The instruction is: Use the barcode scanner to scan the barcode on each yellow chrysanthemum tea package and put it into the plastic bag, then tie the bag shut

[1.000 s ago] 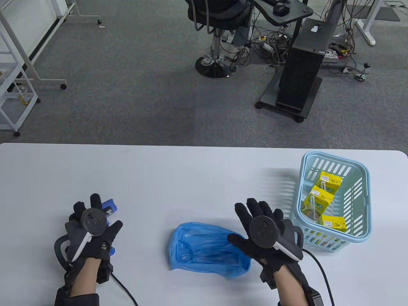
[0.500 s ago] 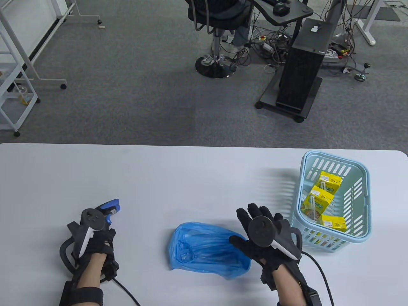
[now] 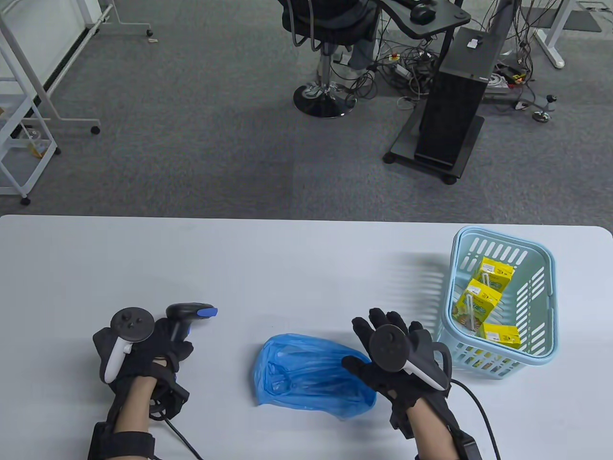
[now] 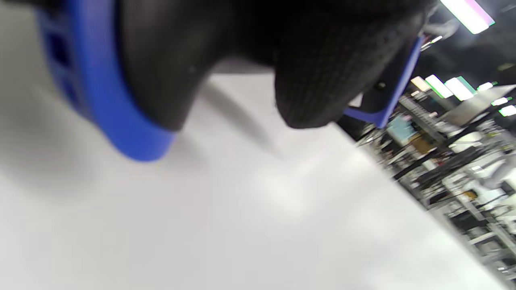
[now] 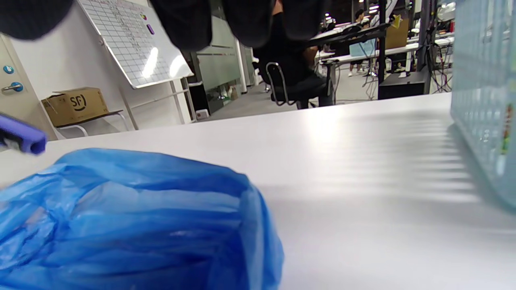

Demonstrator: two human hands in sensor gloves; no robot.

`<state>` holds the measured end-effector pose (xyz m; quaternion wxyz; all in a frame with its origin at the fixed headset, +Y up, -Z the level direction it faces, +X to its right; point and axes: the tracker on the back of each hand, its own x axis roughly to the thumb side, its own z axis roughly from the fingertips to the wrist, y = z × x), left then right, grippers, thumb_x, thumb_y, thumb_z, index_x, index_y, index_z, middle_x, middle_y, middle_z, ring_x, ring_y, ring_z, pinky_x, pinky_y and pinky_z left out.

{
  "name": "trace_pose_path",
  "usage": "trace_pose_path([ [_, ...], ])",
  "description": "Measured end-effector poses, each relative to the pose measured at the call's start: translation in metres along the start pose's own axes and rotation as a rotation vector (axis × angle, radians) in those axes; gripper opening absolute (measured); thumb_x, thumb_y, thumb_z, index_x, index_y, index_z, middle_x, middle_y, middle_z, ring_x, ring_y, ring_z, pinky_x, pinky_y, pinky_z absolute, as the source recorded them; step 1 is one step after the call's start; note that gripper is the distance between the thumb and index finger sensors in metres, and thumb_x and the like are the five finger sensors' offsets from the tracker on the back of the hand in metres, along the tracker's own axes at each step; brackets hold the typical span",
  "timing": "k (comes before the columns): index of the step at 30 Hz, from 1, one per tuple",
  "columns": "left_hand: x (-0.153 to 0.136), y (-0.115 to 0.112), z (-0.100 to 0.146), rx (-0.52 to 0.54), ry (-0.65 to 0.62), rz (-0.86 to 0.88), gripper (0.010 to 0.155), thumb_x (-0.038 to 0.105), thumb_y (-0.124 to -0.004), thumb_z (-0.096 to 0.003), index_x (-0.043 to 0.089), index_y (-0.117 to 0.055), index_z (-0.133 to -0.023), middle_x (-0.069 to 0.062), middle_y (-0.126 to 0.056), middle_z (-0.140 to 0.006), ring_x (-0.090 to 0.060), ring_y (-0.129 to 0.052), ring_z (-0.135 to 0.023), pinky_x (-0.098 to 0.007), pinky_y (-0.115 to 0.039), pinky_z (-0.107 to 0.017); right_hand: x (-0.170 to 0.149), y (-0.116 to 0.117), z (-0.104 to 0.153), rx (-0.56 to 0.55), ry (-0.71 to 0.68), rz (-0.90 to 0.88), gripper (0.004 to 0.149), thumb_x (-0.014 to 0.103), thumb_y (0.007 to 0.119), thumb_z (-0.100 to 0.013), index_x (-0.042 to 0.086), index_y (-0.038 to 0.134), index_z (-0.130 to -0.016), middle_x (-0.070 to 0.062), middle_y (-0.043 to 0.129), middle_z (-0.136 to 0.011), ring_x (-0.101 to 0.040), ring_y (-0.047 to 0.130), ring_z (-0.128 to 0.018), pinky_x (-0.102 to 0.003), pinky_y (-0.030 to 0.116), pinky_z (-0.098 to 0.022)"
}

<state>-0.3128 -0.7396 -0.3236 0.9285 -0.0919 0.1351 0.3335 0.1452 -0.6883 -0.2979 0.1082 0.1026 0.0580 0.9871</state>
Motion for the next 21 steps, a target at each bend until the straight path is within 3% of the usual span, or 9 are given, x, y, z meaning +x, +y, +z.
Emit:
trace_pose_path([
  [2,0.016,0.007,0.007,0.027,-0.068,0.030,0.065,0.036,-0.098,-0.0436,0.032,-0.066,-0.100,-0.010,-0.073,-0.097,-0.046,-0.082,-0.090,-0.049,-0.092,-0.048,0.001,-0.003,0.001,-0.002,0.005,0.005,0.090,0.069,0.066,-0.033,0.026,0.053,-0.111,-0.013,0.040,-0.117,-0.043,0.041,-0.108,-0.074,0.030,-0.071],
  [3,0.027,0.011,0.013,0.024,-0.104,0.037,0.065,0.036,-0.098,-0.0439,0.034,-0.066,-0.100,-0.018,-0.070,-0.104,-0.050,-0.084,-0.089,-0.049,-0.092,-0.048,0.003,-0.004,0.002,-0.005,0.002,0.010,0.090,0.069,0.066,-0.033,0.026,0.053,-0.111,-0.013,0.040,-0.117,-0.043,0.041,-0.108,-0.074,0.030,-0.071],
  [4,0.034,0.013,0.017,0.040,-0.136,0.027,0.065,0.037,-0.098,-0.0442,0.035,-0.066,-0.100,-0.018,-0.069,-0.106,-0.050,-0.088,-0.087,-0.049,-0.092,-0.047,0.004,-0.005,0.002,-0.007,-0.001,0.015,0.090,0.069,0.066,-0.033,0.026,0.053,-0.111,-0.013,0.040,-0.117,-0.043,0.041,-0.108,-0.074,0.030,-0.071],
  [7,0.067,0.019,0.035,0.168,-0.385,-0.002,0.064,0.037,-0.098,-0.0439,0.038,-0.066,-0.100,-0.017,-0.074,-0.104,-0.044,-0.099,-0.078,-0.046,-0.095,-0.042,0.012,-0.008,0.004,-0.007,-0.012,0.031,0.090,0.069,0.067,-0.033,0.026,0.053,-0.111,-0.013,0.040,-0.117,-0.043,0.041,-0.108,-0.074,0.029,-0.071],
  [13,0.121,0.022,0.078,0.228,-0.597,-0.078,0.064,0.036,-0.096,-0.0446,0.038,-0.063,-0.099,-0.004,-0.093,-0.087,-0.027,-0.107,-0.066,-0.044,-0.093,-0.043,0.032,-0.024,0.010,-0.022,-0.080,0.056,0.093,0.069,0.070,-0.031,0.026,0.051,-0.111,-0.013,0.037,-0.118,-0.043,0.035,-0.109,-0.074,0.027,-0.071],
  [16,0.137,0.023,0.099,0.351,-0.704,-0.129,0.063,0.039,-0.095,-0.0445,0.036,-0.064,-0.099,0.002,-0.096,-0.079,-0.017,-0.109,-0.055,-0.040,-0.093,-0.040,0.032,-0.042,0.018,-0.056,-0.117,-0.024,0.098,0.070,0.072,-0.030,0.026,0.045,-0.113,-0.014,0.032,-0.118,-0.044,0.029,-0.109,-0.074,0.026,-0.072],
  [19,0.145,0.028,0.113,0.376,-0.768,-0.083,0.062,0.044,-0.093,-0.0453,0.033,-0.066,-0.100,0.004,-0.098,-0.076,-0.013,-0.109,-0.050,-0.038,-0.094,-0.039,0.030,-0.059,0.025,-0.128,-0.105,0.022,0.101,0.071,0.072,-0.029,0.028,0.041,-0.114,-0.014,0.031,-0.118,-0.044,0.030,-0.109,-0.073,0.030,-0.073],
  [21,0.147,0.031,0.121,0.403,-0.815,-0.049,0.061,0.047,-0.093,-0.0460,0.031,-0.069,-0.100,0.005,-0.098,-0.074,-0.011,-0.109,-0.048,-0.037,-0.093,-0.038,0.024,-0.070,0.028,-0.118,-0.098,0.057,0.103,0.073,0.072,-0.027,0.029,0.039,-0.114,-0.013,0.029,-0.119,-0.045,0.029,-0.110,-0.073,0.030,-0.073],
])
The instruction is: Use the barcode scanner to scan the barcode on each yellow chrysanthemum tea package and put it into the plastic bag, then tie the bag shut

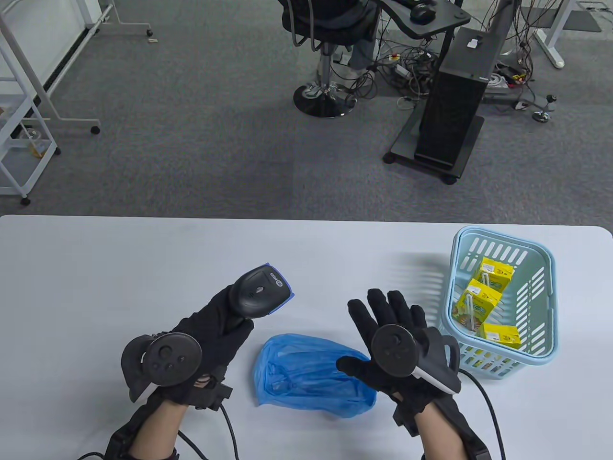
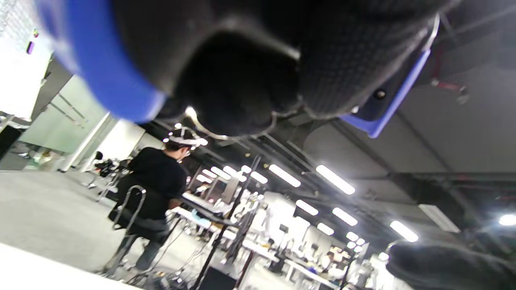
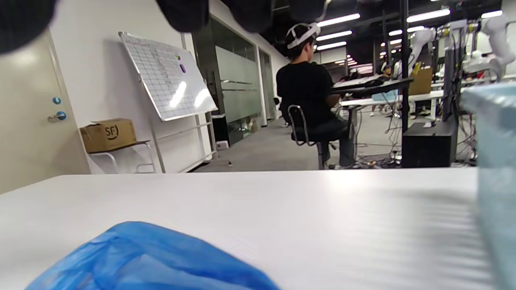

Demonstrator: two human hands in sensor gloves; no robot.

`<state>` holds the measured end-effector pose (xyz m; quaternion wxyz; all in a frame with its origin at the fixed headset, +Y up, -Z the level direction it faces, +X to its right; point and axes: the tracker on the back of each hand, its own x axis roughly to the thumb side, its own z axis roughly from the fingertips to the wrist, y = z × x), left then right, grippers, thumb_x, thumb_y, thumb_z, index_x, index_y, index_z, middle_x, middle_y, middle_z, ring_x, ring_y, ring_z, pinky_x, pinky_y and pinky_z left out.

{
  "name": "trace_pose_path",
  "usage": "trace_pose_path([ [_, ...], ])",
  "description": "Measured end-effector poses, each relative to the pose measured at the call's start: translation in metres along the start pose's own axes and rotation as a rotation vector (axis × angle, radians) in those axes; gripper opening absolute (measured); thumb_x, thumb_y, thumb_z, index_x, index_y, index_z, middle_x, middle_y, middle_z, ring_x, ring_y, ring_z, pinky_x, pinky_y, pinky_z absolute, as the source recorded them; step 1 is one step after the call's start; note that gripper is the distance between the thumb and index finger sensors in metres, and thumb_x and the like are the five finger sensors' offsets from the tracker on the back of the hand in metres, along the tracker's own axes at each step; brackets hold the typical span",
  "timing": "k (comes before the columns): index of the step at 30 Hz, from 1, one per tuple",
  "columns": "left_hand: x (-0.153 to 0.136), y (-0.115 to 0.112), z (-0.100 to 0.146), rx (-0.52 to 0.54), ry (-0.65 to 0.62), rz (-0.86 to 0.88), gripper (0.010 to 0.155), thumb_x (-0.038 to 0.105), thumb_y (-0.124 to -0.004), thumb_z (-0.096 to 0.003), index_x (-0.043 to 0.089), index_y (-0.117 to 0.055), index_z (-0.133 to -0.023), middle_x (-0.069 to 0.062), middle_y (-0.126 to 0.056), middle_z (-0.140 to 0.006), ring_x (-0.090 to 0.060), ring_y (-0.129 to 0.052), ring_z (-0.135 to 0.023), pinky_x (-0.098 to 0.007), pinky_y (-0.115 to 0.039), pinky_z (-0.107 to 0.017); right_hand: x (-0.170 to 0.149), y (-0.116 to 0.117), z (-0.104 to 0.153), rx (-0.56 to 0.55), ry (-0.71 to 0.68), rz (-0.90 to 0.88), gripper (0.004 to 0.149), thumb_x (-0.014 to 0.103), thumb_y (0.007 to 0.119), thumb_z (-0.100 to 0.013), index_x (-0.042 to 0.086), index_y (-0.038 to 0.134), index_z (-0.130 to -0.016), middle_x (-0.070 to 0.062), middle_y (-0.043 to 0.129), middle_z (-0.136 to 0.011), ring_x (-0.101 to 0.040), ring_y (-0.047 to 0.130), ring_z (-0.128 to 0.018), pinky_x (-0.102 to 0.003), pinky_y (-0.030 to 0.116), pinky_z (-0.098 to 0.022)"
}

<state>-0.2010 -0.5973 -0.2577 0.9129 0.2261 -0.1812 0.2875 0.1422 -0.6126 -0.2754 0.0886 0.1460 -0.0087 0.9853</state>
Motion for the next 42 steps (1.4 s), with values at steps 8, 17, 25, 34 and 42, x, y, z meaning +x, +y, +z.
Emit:
trace_pose_path([
  [8,0.023,0.017,0.006,0.076,-0.104,0.015,0.059,0.052,-0.091,-0.0467,0.035,-0.070,-0.099,0.007,-0.099,-0.073,-0.009,-0.108,-0.047,-0.037,-0.093,-0.039,-0.087,-0.054,-0.026,-0.022,0.254,0.030,0.102,0.070,0.073,-0.029,0.025,0.040,-0.114,-0.016,0.033,-0.117,-0.045,0.039,-0.108,-0.067,0.045,-0.073],
  [17,0.031,0.036,0.011,0.158,-0.124,0.053,0.059,0.053,-0.090,-0.0467,0.035,-0.070,-0.099,0.004,-0.096,-0.082,-0.013,-0.108,-0.057,-0.037,-0.091,-0.043,-0.202,-0.044,-0.082,0.090,0.621,0.162,0.078,0.055,0.080,-0.031,0.020,0.068,-0.100,-0.011,0.066,-0.102,-0.035,0.071,-0.093,-0.052,0.071,-0.061],
  [25,0.014,0.035,0.012,0.083,-0.064,0.052,0.059,0.053,-0.090,-0.0464,0.035,-0.072,-0.099,0.001,-0.094,-0.087,-0.015,-0.108,-0.060,-0.036,-0.091,-0.042,-0.232,-0.003,-0.110,0.183,0.663,0.201,0.072,0.050,0.084,-0.029,0.023,0.073,-0.095,-0.008,0.072,-0.097,-0.031,0.077,-0.090,-0.051,0.079,-0.056],
  [34,-0.001,0.046,0.006,0.023,-0.022,0.070,0.059,0.053,-0.091,-0.0462,0.033,-0.073,-0.099,0.000,-0.095,-0.086,-0.016,-0.108,-0.057,-0.037,-0.091,-0.041,-0.237,0.023,-0.121,0.434,0.668,0.217,0.078,0.051,0.084,-0.031,0.024,0.065,-0.101,-0.008,0.065,-0.104,-0.031,0.072,-0.096,-0.051,0.082,-0.057],
  [42,-0.003,0.048,0.005,0.004,-0.010,0.059,0.060,0.053,-0.091,-0.0462,0.033,-0.074,-0.100,-0.001,-0.095,-0.086,-0.018,-0.108,-0.059,-0.039,-0.091,-0.042,-0.241,0.035,-0.124,0.532,0.671,0.148,0.074,0.052,0.082,-0.033,0.024,0.061,-0.097,-0.007,0.067,-0.100,-0.028,0.075,-0.094,-0.045,0.089,-0.053],
])
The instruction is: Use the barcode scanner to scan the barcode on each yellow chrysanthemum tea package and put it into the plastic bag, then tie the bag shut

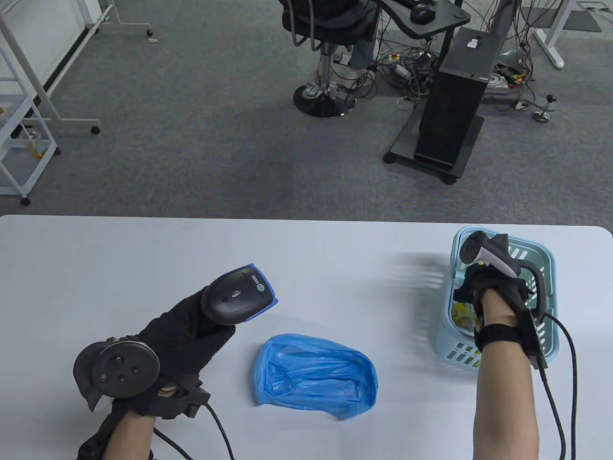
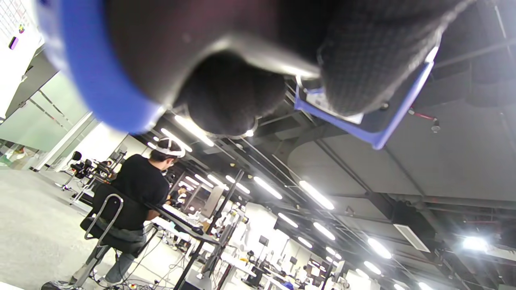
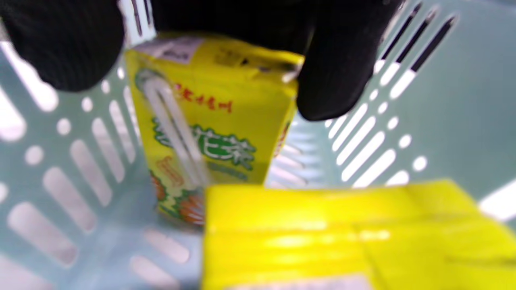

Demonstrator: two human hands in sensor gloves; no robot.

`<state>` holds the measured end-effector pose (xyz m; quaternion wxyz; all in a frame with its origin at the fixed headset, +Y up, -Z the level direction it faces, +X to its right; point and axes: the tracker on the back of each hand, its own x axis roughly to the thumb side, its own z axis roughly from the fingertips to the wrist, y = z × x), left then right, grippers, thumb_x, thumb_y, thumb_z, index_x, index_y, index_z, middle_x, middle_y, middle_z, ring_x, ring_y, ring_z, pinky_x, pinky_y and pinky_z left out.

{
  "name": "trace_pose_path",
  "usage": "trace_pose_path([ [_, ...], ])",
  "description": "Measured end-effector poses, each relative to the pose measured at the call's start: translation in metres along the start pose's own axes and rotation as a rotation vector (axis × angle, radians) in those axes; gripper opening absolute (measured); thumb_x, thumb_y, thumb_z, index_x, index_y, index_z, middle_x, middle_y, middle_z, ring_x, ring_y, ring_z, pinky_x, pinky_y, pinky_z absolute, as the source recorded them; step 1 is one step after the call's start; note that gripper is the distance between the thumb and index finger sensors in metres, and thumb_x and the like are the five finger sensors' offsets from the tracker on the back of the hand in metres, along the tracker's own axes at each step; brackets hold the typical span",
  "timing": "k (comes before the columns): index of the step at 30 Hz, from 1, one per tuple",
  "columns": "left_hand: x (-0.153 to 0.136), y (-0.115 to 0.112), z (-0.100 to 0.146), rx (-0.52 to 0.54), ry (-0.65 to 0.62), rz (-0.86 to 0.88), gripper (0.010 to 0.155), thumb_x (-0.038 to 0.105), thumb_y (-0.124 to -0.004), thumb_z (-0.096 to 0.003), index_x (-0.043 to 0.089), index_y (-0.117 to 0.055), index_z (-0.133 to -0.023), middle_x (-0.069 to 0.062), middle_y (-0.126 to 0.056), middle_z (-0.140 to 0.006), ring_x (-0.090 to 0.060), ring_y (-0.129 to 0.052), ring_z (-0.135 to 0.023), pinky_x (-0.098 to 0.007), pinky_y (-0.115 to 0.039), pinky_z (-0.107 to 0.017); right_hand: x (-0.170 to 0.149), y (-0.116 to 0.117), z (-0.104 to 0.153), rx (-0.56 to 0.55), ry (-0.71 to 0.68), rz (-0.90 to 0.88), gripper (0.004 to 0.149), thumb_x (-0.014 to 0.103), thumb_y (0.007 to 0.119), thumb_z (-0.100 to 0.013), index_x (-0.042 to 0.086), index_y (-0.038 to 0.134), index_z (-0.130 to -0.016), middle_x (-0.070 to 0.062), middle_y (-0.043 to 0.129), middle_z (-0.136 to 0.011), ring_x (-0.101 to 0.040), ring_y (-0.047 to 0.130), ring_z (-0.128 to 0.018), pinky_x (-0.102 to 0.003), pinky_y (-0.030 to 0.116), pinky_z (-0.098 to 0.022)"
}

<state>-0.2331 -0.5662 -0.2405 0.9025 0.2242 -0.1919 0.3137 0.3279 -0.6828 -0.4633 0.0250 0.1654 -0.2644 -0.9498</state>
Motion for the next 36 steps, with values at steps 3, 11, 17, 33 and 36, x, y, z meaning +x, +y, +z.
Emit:
trace_pose_path([
  [3,0.001,0.004,0.000,-0.003,-0.002,-0.007,0.060,0.053,-0.091,-0.0463,0.032,-0.074,-0.100,-0.001,-0.095,-0.086,-0.018,-0.108,-0.060,-0.039,-0.091,-0.042,0.001,0.003,-0.002,0.033,-0.003,0.001,0.075,0.053,0.080,-0.035,0.022,0.055,-0.099,-0.008,0.063,-0.102,-0.027,0.073,-0.096,-0.044,0.089,-0.055],
  [11,0.000,0.011,0.002,0.006,0.008,-0.002,0.061,0.054,-0.091,-0.0460,0.033,-0.073,-0.101,-0.003,-0.098,-0.084,-0.018,-0.110,-0.055,-0.038,-0.092,-0.038,0.004,-0.001,0.009,-0.039,-0.073,0.016,0.069,0.047,0.084,-0.036,0.024,0.064,-0.097,-0.006,0.072,-0.098,-0.027,0.077,-0.093,-0.049,0.086,-0.055],
  [17,0.006,0.011,0.003,-0.004,-0.020,-0.003,0.062,0.053,-0.091,-0.0460,0.033,-0.072,-0.101,-0.003,-0.099,-0.082,-0.019,-0.111,-0.055,-0.038,-0.092,-0.039,0.005,-0.022,0.044,-0.217,-0.089,-0.049,0.060,0.040,0.077,-0.037,0.023,0.065,-0.094,-0.008,0.070,-0.096,-0.031,0.072,-0.093,-0.056,0.077,-0.057],
  [33,0.036,0.013,0.006,-0.044,-0.136,-0.040,0.065,0.041,-0.093,-0.0472,0.023,-0.066,-0.104,0.001,-0.093,-0.084,-0.015,-0.105,-0.057,-0.042,-0.089,-0.045,-0.038,-0.083,0.181,-0.635,-0.321,-0.452,0.057,0.046,0.078,-0.036,0.026,0.074,-0.090,-0.005,0.080,-0.091,-0.029,0.082,-0.085,-0.052,0.083,-0.051],
  [36,0.038,0.004,0.005,-0.079,-0.144,-0.068,0.065,0.040,-0.093,-0.0472,0.023,-0.066,-0.104,0.001,-0.092,-0.084,-0.015,-0.105,-0.057,-0.042,-0.088,-0.046,-0.035,-0.084,0.204,-0.701,-0.380,-0.434,0.057,0.047,0.077,-0.036,0.027,0.074,-0.089,-0.004,0.080,-0.090,-0.027,0.083,-0.085,-0.051,0.083,-0.051],
])
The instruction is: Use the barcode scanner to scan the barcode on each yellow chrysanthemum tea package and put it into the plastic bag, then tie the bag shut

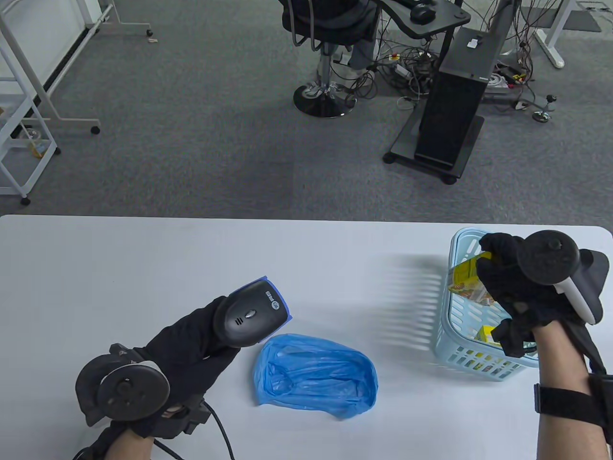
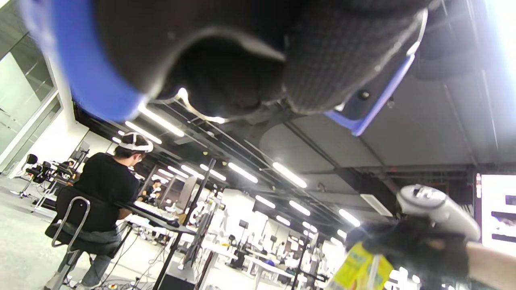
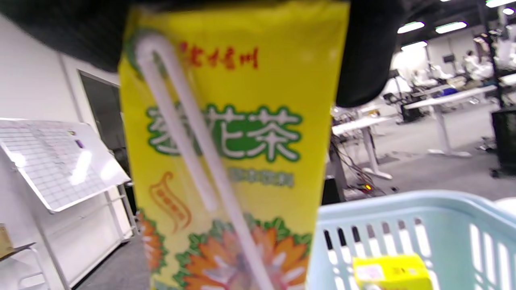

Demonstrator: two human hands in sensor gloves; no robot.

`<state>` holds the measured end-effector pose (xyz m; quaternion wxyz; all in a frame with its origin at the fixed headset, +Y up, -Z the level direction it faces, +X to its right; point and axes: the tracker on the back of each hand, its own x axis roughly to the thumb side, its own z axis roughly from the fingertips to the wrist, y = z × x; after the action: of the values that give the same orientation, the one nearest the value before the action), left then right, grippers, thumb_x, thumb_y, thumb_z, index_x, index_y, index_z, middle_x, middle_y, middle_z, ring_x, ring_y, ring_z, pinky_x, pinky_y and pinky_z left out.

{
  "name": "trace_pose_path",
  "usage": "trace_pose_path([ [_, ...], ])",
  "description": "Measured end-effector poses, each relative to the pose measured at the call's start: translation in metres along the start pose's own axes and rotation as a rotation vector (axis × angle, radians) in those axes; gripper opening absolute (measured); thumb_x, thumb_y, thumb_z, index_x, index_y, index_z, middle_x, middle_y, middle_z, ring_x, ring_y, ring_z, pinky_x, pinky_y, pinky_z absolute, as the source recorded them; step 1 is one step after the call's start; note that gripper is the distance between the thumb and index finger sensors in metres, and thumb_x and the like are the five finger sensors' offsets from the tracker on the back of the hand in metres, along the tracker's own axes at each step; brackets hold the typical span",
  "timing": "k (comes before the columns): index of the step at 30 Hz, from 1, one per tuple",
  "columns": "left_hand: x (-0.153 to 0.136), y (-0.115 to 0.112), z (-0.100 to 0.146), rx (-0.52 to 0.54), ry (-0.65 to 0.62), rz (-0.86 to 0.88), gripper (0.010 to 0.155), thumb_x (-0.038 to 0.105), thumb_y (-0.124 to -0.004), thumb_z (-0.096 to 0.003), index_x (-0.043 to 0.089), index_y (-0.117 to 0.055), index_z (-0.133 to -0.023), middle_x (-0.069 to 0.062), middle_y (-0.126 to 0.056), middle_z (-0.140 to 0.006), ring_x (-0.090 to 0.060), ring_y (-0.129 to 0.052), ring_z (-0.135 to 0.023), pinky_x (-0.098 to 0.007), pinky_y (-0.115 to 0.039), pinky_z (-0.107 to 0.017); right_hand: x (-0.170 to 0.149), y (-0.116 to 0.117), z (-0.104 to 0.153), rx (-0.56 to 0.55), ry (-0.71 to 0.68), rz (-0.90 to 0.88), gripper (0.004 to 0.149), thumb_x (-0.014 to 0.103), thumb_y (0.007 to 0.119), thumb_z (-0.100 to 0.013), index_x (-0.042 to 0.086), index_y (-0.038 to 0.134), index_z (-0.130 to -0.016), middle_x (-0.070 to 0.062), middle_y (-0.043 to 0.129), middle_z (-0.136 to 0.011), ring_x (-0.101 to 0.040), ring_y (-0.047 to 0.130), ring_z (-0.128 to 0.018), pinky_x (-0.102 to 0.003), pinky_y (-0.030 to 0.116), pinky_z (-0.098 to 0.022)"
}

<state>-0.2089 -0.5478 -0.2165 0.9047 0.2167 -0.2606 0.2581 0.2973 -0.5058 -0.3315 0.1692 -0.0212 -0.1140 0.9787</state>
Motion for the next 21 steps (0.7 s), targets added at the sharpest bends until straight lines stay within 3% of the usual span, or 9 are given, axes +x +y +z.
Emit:
trace_pose_path([
  [6,-0.003,-0.022,-0.005,-0.047,-0.040,0.019,0.061,0.037,-0.096,-0.0455,0.035,-0.069,-0.100,0.003,-0.091,-0.085,-0.015,-0.103,-0.061,-0.044,-0.086,-0.050,0.028,0.009,0.028,-0.053,-0.140,-0.099,0.055,0.046,0.078,-0.036,0.028,0.075,-0.088,-0.002,0.081,-0.089,-0.026,0.083,-0.085,-0.052,0.083,-0.053],
  [16,-0.010,-0.049,-0.010,-0.153,-0.003,-0.018,0.061,0.036,-0.095,-0.0458,0.031,-0.069,-0.100,0.002,-0.091,-0.085,-0.015,-0.102,-0.061,-0.045,-0.086,-0.051,0.064,0.075,0.066,-0.081,-0.273,-0.358,0.056,0.047,0.077,-0.036,0.026,0.074,-0.088,-0.003,0.081,-0.089,-0.026,0.084,-0.084,-0.051,0.083,-0.052],
  [21,-0.012,-0.063,-0.012,-0.229,0.003,-0.035,0.060,0.037,-0.095,-0.0459,0.031,-0.069,-0.100,0.002,-0.090,-0.085,-0.015,-0.102,-0.061,-0.045,-0.086,-0.052,0.071,0.101,0.076,-0.081,-0.300,-0.404,0.055,0.046,0.078,-0.036,0.026,0.074,-0.088,-0.002,0.081,-0.089,-0.026,0.084,-0.084,-0.052,0.083,-0.052],
])
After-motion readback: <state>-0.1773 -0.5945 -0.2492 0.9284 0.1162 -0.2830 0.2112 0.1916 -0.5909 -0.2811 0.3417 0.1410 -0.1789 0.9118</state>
